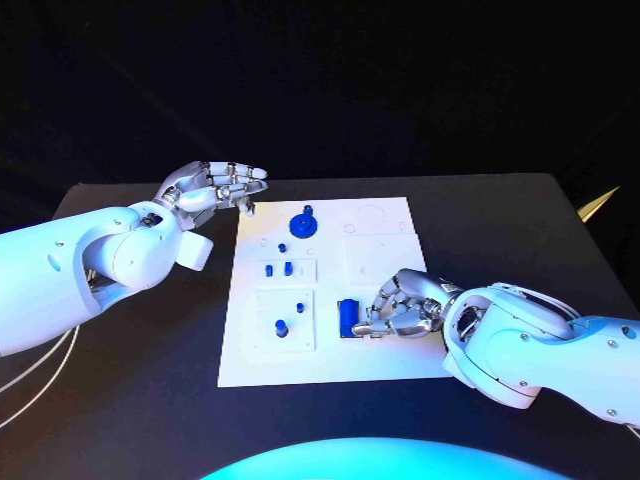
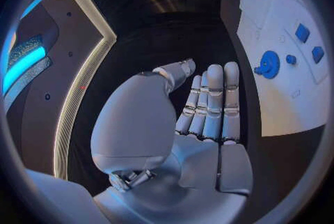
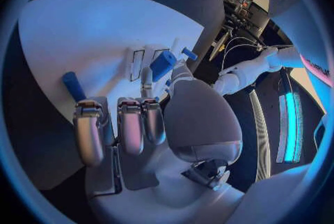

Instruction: Assemble the parts on the task board

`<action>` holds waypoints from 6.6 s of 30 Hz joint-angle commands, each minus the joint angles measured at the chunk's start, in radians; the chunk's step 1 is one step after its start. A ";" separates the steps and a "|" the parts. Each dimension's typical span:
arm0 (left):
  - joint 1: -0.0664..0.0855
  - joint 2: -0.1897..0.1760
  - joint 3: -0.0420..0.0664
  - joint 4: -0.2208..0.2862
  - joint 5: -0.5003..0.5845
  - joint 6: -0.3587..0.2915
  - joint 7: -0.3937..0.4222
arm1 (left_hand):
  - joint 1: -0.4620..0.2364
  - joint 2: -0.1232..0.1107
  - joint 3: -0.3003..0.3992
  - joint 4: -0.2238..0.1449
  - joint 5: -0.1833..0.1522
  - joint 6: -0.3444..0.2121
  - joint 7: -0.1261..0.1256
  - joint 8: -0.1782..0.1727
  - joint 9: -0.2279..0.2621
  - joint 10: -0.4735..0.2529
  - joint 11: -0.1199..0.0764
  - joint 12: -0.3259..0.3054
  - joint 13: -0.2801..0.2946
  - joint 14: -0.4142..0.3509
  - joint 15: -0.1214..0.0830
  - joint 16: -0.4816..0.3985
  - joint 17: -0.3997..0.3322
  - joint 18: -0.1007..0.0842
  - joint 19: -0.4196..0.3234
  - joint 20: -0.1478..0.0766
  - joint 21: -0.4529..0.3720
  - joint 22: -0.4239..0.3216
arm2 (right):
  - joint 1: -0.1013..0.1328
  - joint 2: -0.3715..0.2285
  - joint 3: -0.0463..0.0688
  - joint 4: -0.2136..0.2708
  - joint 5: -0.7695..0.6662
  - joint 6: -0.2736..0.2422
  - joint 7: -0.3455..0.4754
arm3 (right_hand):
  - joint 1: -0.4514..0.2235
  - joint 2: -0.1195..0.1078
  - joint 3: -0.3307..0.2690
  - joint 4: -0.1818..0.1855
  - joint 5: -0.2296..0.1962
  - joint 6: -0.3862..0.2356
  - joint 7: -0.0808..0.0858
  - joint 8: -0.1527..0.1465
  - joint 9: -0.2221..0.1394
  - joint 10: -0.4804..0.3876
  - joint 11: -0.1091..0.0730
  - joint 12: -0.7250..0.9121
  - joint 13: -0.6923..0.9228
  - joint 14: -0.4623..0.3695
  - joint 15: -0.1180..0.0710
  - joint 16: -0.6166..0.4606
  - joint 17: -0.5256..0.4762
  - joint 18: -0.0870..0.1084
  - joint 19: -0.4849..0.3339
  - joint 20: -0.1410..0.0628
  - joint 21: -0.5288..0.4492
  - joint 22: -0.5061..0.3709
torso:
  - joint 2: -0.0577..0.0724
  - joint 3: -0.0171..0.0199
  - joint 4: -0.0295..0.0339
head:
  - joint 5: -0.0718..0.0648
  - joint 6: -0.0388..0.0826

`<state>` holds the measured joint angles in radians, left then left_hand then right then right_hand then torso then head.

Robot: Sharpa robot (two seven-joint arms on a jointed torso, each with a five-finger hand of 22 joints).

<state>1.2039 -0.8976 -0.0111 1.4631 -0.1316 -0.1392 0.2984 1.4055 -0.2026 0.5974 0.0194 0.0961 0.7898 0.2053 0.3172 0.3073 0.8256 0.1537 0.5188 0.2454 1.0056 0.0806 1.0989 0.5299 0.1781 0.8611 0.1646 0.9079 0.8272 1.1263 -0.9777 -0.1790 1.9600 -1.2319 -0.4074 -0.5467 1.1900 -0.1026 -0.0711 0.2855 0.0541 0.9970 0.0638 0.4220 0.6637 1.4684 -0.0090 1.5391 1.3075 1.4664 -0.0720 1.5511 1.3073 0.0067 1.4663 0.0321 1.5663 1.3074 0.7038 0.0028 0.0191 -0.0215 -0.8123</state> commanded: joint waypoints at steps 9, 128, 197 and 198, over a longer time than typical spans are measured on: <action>0.000 0.002 0.000 0.002 0.008 0.012 0.007 | -0.007 0.005 -0.003 0.001 0.005 -0.006 0.016 0.003 -0.001 -0.008 0.002 0.006 -0.001 -0.006 -0.003 0.005 -0.001 0.006 0.001 0.007 -0.004 -0.001 | -0.001 0.012 0.000 -0.018 -0.036 0.040 0.010 | 0.030 0.003 0.017 0.002 0.005 0.001 -0.003 0.004 0.001 0.088 -0.004 0.004 0.246 0.096 -0.005 0.004 0.221 -0.007 0.105 -0.005 0.004 0.263 | 0.001 -0.0002 0.0020 | 0.000 -0.003; 0.000 -0.001 -0.003 -0.001 0.014 0.013 0.011 | -0.011 0.008 -0.003 0.008 0.004 -0.011 0.016 0.012 -0.002 -0.013 0.002 0.015 -0.004 -0.007 -0.002 0.007 -0.003 0.006 0.003 0.008 -0.009 -0.005 | -0.051 -0.091 -0.008 -0.118 -0.313 0.121 -0.026 | 0.170 -0.021 0.121 -0.016 0.005 0.004 0.004 -0.034 -0.024 0.082 0.002 -0.008 0.241 0.097 0.000 0.006 0.228 -0.007 0.105 0.001 0.004 0.263 | -0.004 -0.0008 -0.0047 | -0.014 -0.004; 0.000 -0.005 -0.003 0.006 0.030 0.016 0.007 | -0.055 0.019 -0.036 0.064 -0.004 -0.025 0.016 0.031 -0.004 -0.030 0.004 0.036 -0.007 -0.008 0.003 0.020 -0.005 0.006 0.012 0.015 -0.044 -0.030 | -0.049 0.015 -0.007 -0.061 0.079 -0.085 0.005 | 0.038 0.001 0.378 -0.001 0.004 0.041 -0.007 -0.053 -0.037 0.089 -0.008 0.002 0.248 0.098 -0.009 0.006 0.231 -0.007 0.105 -0.009 0.004 0.263 | -0.004 -0.0011 -0.0058 | -0.012 -0.013; 0.000 -0.005 -0.003 0.006 0.030 0.016 0.007 | -0.055 0.019 -0.036 0.064 -0.004 -0.025 0.016 0.031 -0.004 -0.030 0.004 0.036 -0.007 -0.008 0.003 0.020 -0.005 0.006 0.012 0.015 -0.044 -0.030 | -0.049 0.016 -0.007 -0.061 0.079 -0.085 0.004 | 0.036 0.000 0.378 -0.001 0.004 0.041 -0.007 -0.053 -0.037 0.089 -0.008 0.002 0.248 0.098 -0.009 0.006 0.231 -0.007 0.105 -0.009 0.004 0.263 | -0.004 -0.0011 -0.0059 | -0.012 -0.013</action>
<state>1.2035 -0.9037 -0.0152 1.4663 -0.1075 -0.1387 0.2997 1.3590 -0.1832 0.5616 0.0802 0.0961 0.7717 0.2016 0.3453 0.3048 0.8004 0.1572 0.5518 0.2392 1.0020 0.0842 1.1145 0.5268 0.1781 0.8719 0.1752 0.8701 0.7984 1.0788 -0.9647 -0.1856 1.8973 -1.1513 -0.5239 -0.5380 1.2363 -0.1055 0.3029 0.2842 0.0582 1.0347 0.0516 0.3713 0.6289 1.4667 -0.0178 1.5417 1.3077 1.4665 -0.0790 1.5551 1.3079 0.0068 1.4662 0.0250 1.5663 1.3074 0.7002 0.0017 0.0134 -0.0337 -0.8255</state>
